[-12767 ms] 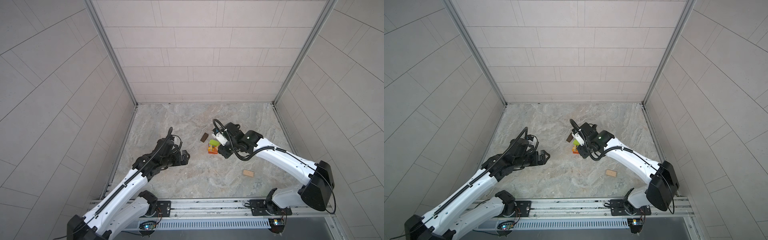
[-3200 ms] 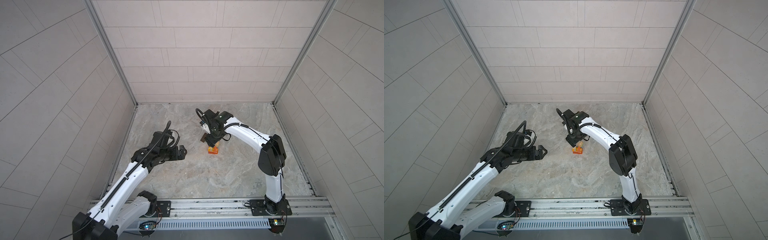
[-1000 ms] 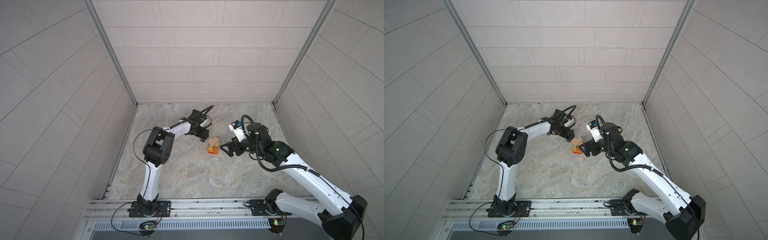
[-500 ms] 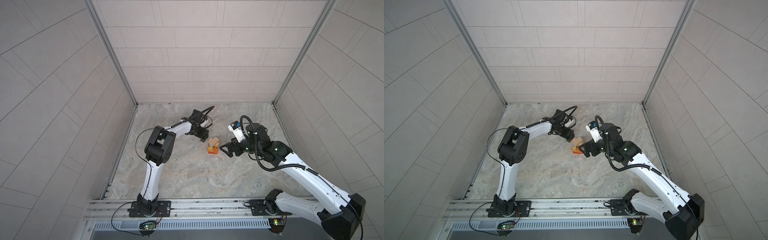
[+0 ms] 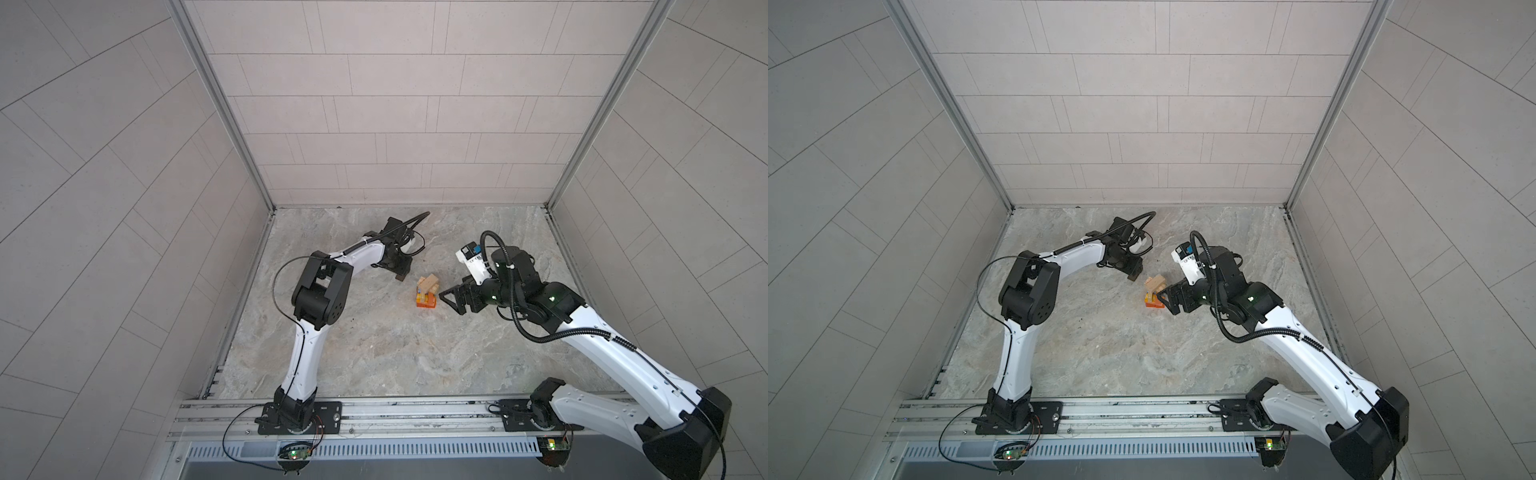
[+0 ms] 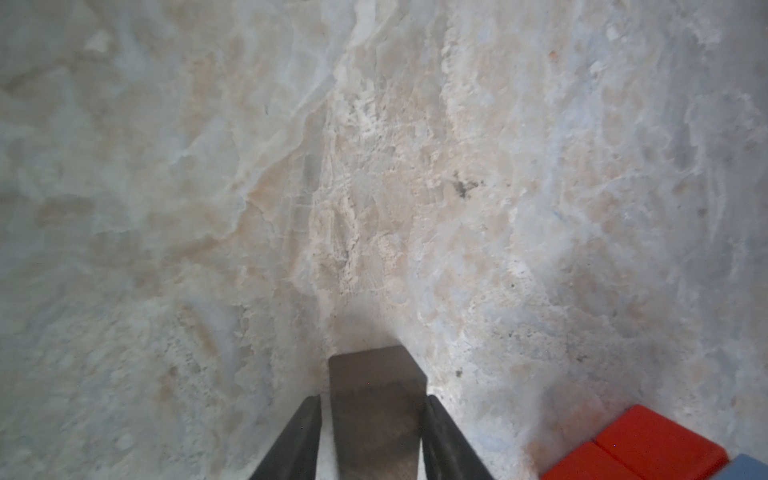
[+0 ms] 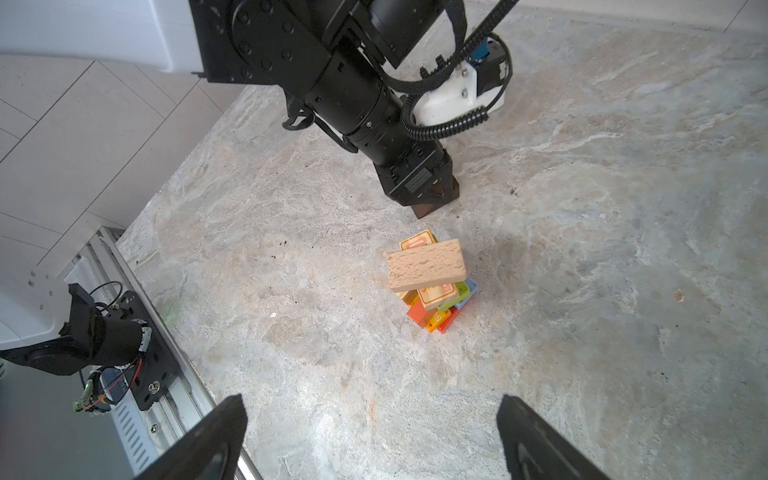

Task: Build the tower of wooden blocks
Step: 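Lift the dark brown block with the left gripper and carry it over the stack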

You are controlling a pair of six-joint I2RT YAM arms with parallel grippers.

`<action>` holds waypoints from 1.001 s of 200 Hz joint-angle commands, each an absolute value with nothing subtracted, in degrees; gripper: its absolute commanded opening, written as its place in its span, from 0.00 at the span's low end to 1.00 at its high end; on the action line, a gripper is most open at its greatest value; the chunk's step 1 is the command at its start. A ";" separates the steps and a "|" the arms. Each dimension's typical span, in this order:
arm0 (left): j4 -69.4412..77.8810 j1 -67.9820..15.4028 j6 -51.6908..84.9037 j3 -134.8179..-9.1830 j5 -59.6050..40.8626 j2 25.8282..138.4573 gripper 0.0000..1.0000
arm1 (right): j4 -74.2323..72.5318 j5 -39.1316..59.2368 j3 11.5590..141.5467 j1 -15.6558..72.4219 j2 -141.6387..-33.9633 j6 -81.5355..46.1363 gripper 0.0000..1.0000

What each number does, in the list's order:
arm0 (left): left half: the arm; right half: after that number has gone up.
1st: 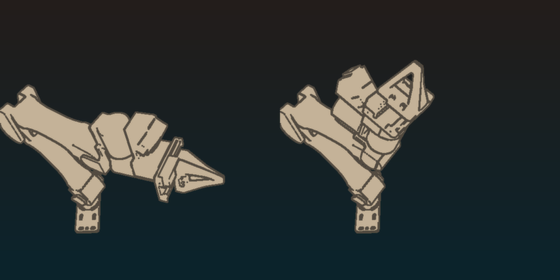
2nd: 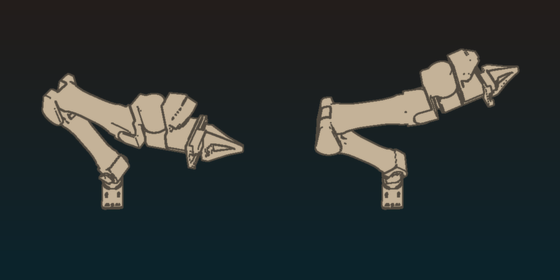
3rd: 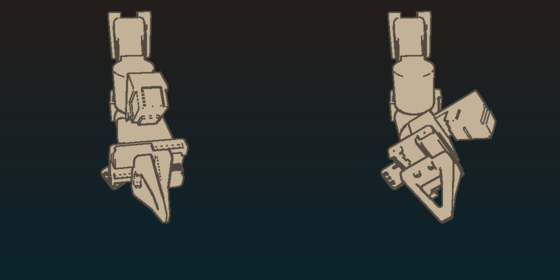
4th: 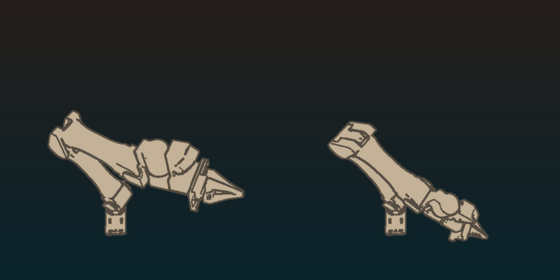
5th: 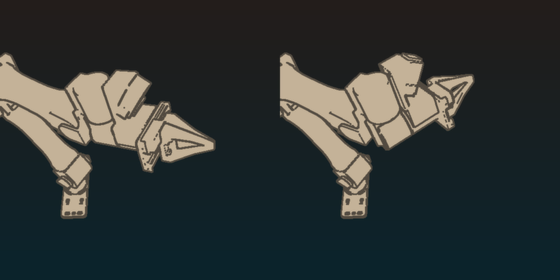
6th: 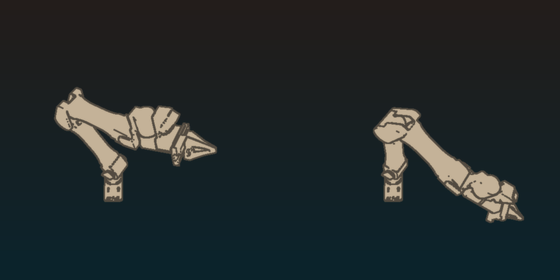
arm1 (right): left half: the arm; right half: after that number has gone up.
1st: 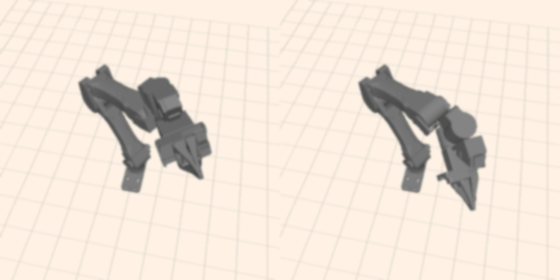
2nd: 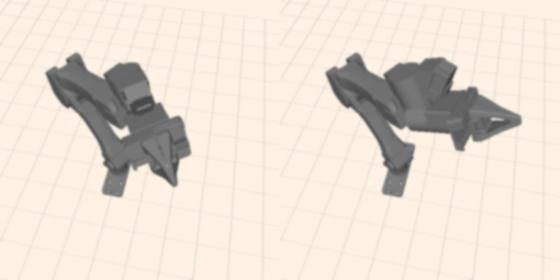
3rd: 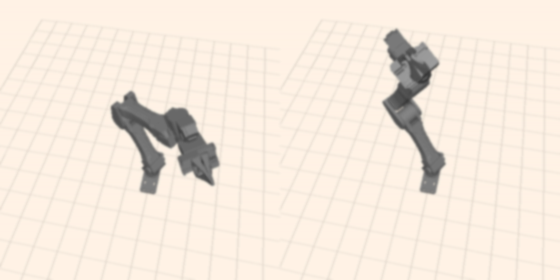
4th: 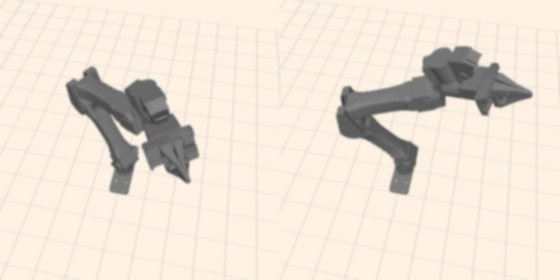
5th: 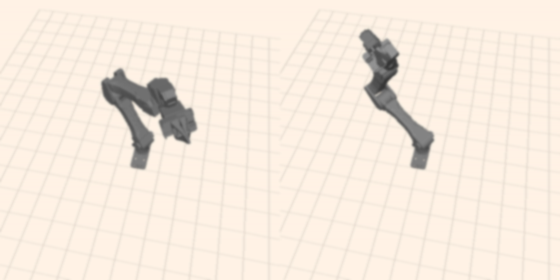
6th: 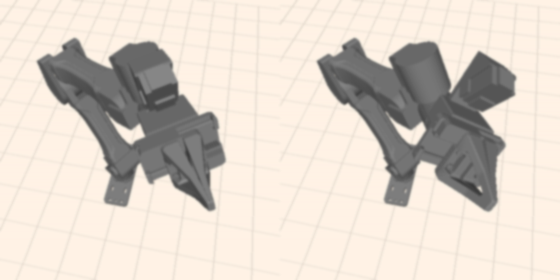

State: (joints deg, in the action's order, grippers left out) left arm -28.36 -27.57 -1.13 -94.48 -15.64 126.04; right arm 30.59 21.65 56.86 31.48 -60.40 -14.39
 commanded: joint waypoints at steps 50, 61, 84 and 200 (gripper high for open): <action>-34.10 -27.86 -2.26 -95.93 -11.15 121.69 0.31 | 29.22 20.72 55.16 31.08 -60.32 -15.29 0.96; -35.28 -27.77 -2.37 -96.30 -10.99 120.11 0.31 | 28.80 21.04 54.54 30.54 -60.43 -16.04 0.96; -38.91 -27.77 -2.63 -98.16 -10.83 116.99 0.31 | 27.81 22.35 53.11 28.15 -59.69 -17.91 0.96; -47.21 -35.11 0.27 -98.26 -9.68 98.62 0.31 | 14.45 26.76 35.99 11.09 -53.69 -31.41 0.97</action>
